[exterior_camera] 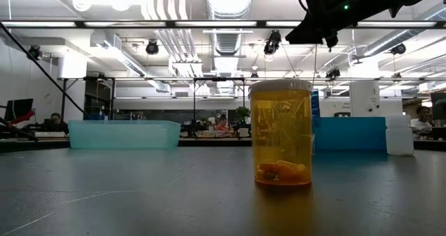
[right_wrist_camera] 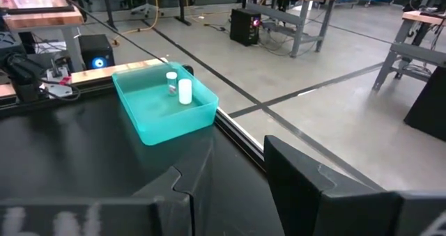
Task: Pick and place medicine bottles into bin by pill shape (circle, oval)
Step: Put the light orange tablet bottle into the blue bin
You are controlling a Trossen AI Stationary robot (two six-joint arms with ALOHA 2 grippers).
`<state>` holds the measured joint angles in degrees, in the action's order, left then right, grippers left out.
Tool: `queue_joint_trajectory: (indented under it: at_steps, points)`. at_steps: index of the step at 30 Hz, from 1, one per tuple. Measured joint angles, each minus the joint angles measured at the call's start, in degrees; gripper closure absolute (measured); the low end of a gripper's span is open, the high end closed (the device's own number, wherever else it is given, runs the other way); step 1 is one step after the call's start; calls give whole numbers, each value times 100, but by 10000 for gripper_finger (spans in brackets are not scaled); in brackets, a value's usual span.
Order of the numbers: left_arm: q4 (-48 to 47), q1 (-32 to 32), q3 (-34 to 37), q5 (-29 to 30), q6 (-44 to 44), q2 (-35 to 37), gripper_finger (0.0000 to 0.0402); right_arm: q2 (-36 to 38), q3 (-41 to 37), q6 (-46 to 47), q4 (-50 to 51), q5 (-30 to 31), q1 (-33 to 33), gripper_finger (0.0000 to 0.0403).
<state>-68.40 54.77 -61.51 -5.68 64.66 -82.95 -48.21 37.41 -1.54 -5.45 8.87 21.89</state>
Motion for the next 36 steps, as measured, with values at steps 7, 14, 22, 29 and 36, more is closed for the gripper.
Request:
queue_joint_trajectory:
  at_steps: [7, 14, 22, 29, 36]
  points:
    - [-5, 88, 2, -25, -404, -431, 166, 0, 0, -7, -2, 4, 0, 282]
    - [-4, 91, 8, 148, -409, -528, 166, 0, 0, -64, 1, 4, 0, 287]
    - [193, 187, 82, 147, -367, -534, 166, 0, -2, -69, 2, 4, -1, 288]
    - [538, 217, 314, 145, -354, -538, 173, 0, -2, -68, 4, 6, 0, 287]
    - [544, 215, 312, 123, -356, -536, 235, 0, -2, -66, 4, 6, 0, 291]
